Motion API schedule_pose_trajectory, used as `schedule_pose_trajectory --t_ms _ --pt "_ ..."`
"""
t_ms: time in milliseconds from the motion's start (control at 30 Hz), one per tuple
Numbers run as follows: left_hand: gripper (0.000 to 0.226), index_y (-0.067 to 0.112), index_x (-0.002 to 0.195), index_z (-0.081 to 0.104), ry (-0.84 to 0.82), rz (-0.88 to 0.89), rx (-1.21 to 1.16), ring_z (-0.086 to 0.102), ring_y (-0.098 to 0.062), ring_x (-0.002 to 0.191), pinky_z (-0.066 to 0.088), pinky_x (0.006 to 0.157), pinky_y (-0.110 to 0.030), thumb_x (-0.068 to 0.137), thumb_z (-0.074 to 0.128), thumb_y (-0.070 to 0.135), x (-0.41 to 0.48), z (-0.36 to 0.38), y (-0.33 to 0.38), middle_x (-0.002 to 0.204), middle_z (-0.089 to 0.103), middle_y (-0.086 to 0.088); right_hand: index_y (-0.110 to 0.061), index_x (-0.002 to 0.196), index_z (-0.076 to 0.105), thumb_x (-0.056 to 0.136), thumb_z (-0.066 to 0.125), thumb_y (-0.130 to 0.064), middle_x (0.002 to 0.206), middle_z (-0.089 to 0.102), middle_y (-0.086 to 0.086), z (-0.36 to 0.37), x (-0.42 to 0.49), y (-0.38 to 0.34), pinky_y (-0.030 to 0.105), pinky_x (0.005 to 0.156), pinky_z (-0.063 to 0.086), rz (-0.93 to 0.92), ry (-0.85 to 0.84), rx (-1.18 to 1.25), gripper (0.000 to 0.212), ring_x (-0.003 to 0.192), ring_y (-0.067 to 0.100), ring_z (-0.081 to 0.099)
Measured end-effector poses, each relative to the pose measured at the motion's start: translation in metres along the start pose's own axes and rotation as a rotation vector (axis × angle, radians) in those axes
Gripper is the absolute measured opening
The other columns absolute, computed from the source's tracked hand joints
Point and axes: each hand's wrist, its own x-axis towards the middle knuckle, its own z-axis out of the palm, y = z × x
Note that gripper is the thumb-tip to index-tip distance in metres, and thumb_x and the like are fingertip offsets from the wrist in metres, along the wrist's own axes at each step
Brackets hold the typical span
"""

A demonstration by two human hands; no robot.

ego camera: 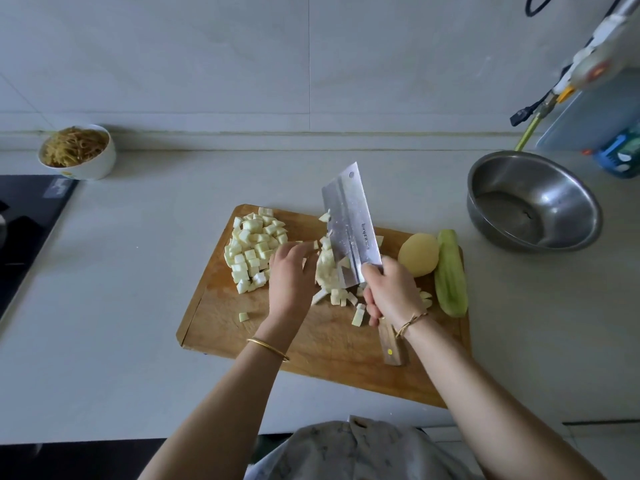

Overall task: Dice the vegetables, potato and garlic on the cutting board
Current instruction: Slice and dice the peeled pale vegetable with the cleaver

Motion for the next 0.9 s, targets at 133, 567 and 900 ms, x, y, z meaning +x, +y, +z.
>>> schedule_pose_trajectory --t_ms 133,567,900 --pt "0.054 0.019 0.147 0.033 -0.033 0.225 0.062 0.020 -0.017 0.144 0.016 0.115 -0.032 0.099 0.035 0.043 0.003 0.001 0.019 0.155 0.028 -0.001 -0.003 0.090 0.050 0.095 0.044 -0.010 0.051 0.043 0.007 -0.007 0.000 -0.005 0.022 0.032 0.036 0.097 -0.044 0.261 0.011 0.031 0.016 0.034" --pt "0.049 0.016 0.146 0.036 -0.130 0.212 0.348 0.021 -0.018 0.144 0.017 0.117 -0.036 0.102 0.026 0.035 0.014 0.016 0.005 0.153 0.034 -0.002 -0.009 0.083 0.039 0.096 0.040 -0.014 0.051 0.042 0.009 -0.010 -0.001 0.001 0.020 0.034 0.033 0.217 -0.096 0.437 0.014 0.029 0.015 0.030" --pt "0.018 0.010 0.104 0.072 0.055 0.169 0.173 0.055 -0.028 0.097 0.045 0.084 -0.034 0.092 0.059 0.017 0.039 -0.011 0.004 0.104 0.062 -0.009 -0.009 0.072 0.041 0.094 0.043 -0.019 0.052 0.045 0.006 -0.030 -0.003 0.009 0.027 0.040 0.033 -0.079 0.043 0.017 0.024 0.036 0.019 0.038"
